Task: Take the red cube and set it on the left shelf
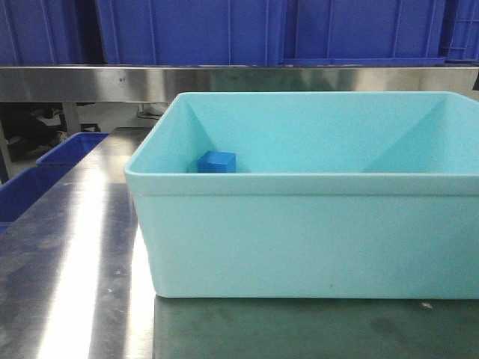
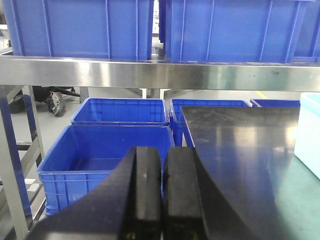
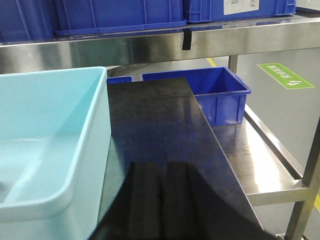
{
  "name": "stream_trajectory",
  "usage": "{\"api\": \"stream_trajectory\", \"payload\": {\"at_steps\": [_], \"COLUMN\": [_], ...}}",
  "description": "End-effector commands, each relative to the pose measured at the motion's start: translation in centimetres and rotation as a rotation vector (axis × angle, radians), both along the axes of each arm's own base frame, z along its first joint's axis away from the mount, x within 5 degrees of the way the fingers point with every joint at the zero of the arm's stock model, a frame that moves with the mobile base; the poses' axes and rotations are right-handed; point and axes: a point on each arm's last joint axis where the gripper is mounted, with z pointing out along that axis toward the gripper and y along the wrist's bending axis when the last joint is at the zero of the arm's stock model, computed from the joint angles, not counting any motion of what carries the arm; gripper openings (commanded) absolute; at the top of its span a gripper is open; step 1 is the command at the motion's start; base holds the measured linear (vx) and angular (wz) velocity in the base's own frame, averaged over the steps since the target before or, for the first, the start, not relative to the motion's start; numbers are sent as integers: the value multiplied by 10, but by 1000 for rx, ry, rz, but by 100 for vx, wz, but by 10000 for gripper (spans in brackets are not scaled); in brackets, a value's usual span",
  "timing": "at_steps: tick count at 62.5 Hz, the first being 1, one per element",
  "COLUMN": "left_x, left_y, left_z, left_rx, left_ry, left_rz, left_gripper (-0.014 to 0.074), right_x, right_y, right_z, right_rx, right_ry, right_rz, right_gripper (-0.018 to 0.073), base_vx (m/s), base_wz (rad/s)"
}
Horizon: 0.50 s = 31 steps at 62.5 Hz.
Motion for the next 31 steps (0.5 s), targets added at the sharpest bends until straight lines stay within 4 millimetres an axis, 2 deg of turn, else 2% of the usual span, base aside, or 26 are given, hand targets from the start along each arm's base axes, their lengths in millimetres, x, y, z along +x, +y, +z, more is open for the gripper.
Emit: {"api": "stream_trajectory", "payload": {"at_steps": [1, 31], "left_x": [0, 0], "left_y": [1, 1], "left_z": [1, 1], "left_rx": [-12, -12], "left_ry": [-75, -75], "left_rz": [3, 3], "left_gripper": [102, 102], "right_x": [-2, -3], "right_y": [0, 0], "right_z": [17, 22], "right_rx": [-45, -50], "right_ry": [-119, -171], "right_rz": [-8, -8], "right_gripper": [46, 46], "base_vx": [0, 0], "base_wz": [0, 0]}}
